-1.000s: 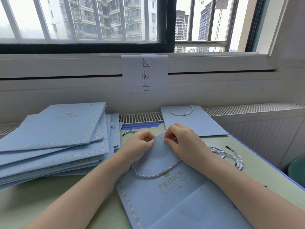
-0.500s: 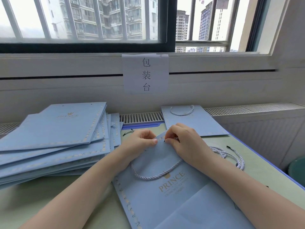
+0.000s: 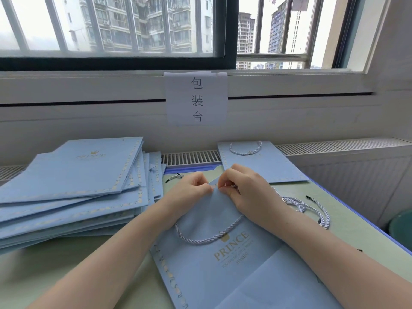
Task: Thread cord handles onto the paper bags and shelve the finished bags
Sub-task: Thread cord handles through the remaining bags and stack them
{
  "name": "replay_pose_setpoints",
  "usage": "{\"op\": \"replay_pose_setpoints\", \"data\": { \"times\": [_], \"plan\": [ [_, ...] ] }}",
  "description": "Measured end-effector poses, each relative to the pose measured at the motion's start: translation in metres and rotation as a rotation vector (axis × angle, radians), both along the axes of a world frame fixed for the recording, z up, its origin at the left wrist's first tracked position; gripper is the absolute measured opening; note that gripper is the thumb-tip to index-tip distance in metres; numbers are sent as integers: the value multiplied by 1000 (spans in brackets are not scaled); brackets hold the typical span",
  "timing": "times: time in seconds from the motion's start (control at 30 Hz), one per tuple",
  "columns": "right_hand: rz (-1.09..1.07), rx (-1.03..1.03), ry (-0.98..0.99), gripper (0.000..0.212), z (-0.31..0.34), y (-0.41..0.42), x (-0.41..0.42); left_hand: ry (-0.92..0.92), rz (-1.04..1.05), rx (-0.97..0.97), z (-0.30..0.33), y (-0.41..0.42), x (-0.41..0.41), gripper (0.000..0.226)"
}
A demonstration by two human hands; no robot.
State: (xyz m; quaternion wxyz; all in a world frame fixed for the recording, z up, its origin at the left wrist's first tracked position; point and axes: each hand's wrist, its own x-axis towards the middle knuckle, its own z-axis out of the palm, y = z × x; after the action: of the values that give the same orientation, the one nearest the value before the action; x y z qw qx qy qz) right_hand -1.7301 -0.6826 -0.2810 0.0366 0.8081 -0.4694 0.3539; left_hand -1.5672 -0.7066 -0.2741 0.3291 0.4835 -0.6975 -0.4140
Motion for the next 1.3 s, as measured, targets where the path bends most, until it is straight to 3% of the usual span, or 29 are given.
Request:
{"op": "replay_pose_setpoints", "data": {
  "times": [0.33, 0.47, 0.73, 0.93, 1.3],
  "plan": [
    [-2, -41, -4, 7, -1, -1, -2, 170, 16, 102, 2, -1, 8, 19],
    [-10, -14, 7, 7, 2, 1, -3, 141, 40, 120, 3, -1, 7, 11],
    [-75, 127, 76, 13, 10, 4, -10, 120, 37, 114, 4, 4, 0, 25],
    [-70, 46, 110, 10, 5, 5, -2, 40, -8, 122, 8, 8, -2, 22],
    [-59, -54, 239, 8, 2, 3, 1, 165, -12, 165, 7, 6, 2, 24]
  ]
}}
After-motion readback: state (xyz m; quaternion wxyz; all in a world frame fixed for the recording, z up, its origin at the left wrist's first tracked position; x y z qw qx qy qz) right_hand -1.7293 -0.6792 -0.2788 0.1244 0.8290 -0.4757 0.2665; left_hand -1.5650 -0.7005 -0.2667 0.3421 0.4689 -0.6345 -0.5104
